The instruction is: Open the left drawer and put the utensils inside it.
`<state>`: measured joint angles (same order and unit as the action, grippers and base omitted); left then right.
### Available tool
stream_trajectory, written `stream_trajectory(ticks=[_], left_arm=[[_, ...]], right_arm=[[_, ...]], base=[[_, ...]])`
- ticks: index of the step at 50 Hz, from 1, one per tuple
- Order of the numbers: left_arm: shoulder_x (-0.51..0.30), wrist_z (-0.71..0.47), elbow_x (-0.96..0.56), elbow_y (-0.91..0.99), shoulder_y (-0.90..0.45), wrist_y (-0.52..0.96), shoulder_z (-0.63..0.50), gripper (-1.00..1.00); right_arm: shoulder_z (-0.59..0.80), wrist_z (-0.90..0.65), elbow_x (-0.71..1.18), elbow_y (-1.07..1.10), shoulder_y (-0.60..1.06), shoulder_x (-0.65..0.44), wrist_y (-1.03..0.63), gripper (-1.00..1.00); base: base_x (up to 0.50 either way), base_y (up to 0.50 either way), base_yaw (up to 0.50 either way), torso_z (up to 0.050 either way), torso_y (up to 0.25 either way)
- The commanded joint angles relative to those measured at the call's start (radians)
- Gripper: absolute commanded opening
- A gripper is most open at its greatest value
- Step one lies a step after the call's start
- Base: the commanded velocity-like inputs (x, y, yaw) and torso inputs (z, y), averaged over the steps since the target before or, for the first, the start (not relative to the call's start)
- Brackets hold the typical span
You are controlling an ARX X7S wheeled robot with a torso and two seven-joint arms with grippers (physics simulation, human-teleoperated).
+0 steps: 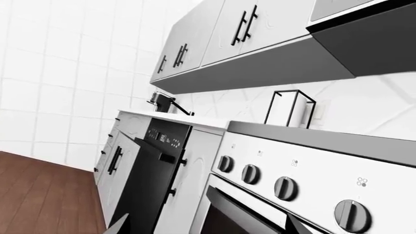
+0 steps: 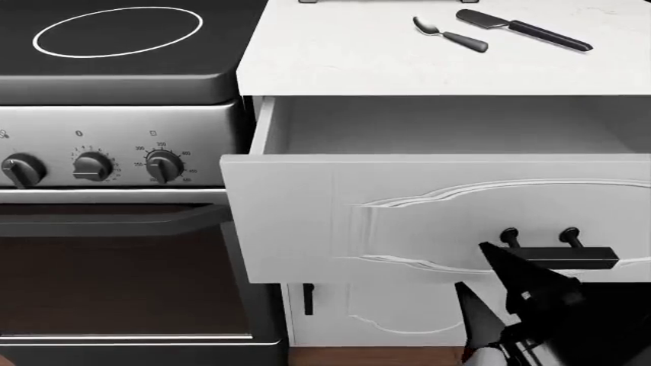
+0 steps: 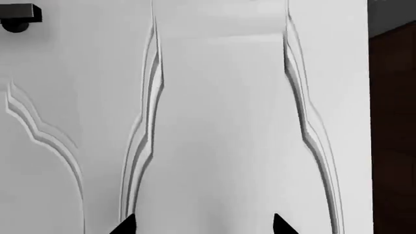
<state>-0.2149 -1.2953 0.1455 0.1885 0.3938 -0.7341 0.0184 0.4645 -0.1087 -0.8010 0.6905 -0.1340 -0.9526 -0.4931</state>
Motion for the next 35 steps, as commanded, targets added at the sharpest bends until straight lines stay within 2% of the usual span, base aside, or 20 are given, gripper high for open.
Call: stream_trajectory(ticks=[1,15,23,35], left_arm=[[-0.002,0.002,-0.002,-0.002,-0.001,-0.001,-0.002,1.0],[0.003,0.0,0.028,0.027,0.013,0.018,0.009,1.0],[0.001,0.0,0.032,0.027,0.013,0.016,0.007,1.0],[0.0,-0.006,0.032,0.021,0.009,-0.001,0.008,1.0]], right_arm=[[-0.055,-0.071,0.056,0.087,0.02,0.018,0.012,1.0],[-0.203,-0.151,0.148,0.202,0.116,0.107,-0.037,1.0],[-0.326,-0.181,0.32,0.289,0.199,0.176,-0.026,1.0],[-0.406,-0.205,0.381,0.336,0.301,0.247,-0.032,1.0]], base=[[0.0,0.0,0.0,0.0,0.0],[0.0,0.0,0.0,0.0,0.0],[0.0,0.0,0.0,0.0,0.0],[0.0,0.0,0.0,0.0,0.0]])
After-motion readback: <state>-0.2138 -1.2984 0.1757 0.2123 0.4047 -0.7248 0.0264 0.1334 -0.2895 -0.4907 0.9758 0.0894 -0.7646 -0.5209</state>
